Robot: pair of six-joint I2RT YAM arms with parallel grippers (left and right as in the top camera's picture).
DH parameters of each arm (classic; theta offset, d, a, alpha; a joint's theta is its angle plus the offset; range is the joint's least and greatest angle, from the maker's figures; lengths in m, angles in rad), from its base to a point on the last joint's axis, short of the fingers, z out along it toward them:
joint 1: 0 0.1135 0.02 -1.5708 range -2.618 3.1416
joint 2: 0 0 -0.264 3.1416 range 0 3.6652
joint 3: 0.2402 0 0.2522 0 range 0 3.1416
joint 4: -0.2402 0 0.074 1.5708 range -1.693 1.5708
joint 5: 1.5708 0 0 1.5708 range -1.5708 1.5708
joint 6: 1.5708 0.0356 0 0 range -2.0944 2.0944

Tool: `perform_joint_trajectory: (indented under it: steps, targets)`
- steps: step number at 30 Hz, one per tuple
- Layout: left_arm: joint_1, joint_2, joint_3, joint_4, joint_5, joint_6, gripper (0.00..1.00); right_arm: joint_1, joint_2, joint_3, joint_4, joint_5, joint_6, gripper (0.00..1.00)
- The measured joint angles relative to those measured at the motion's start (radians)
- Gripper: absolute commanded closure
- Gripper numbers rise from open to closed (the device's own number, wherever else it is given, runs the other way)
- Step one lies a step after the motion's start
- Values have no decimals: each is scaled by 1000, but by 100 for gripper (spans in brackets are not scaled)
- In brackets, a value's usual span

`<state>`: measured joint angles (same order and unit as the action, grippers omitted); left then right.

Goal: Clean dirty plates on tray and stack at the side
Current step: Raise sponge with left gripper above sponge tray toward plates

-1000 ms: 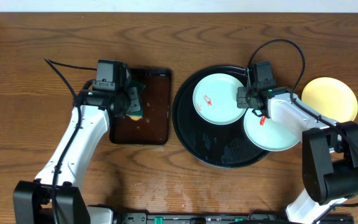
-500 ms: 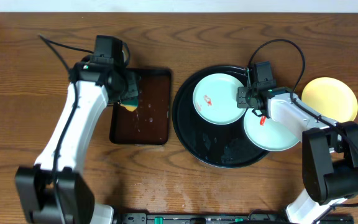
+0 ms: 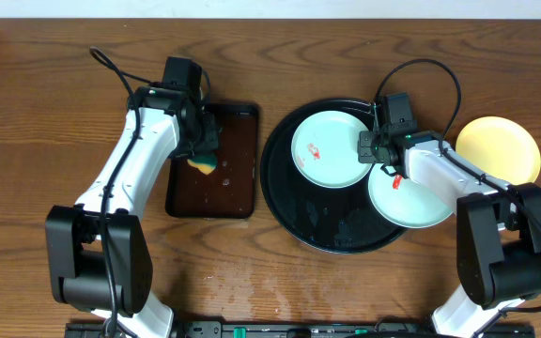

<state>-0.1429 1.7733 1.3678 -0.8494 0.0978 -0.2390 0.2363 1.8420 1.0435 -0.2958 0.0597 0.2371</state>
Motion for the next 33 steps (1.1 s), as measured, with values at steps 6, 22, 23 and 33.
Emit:
perform_joint_trajectory:
  steps: [6, 22, 23, 33]
  targets:
    - [0, 0, 0, 54, 8, 0, 93, 0, 0, 0, 1, 0, 0, 93]
    - [-42, 0, 0, 118, 19, 4, 93, -4, 0, 0, 9, 1, -1, 99]
    - [-42, 0, 0, 117, 8, 4, 93, -4, 0, 0, 9, 1, -1, 99]
    - [-43, 0, 0, 113, -23, 5, 93, -4, 0, 0, 13, 1, -1, 99]
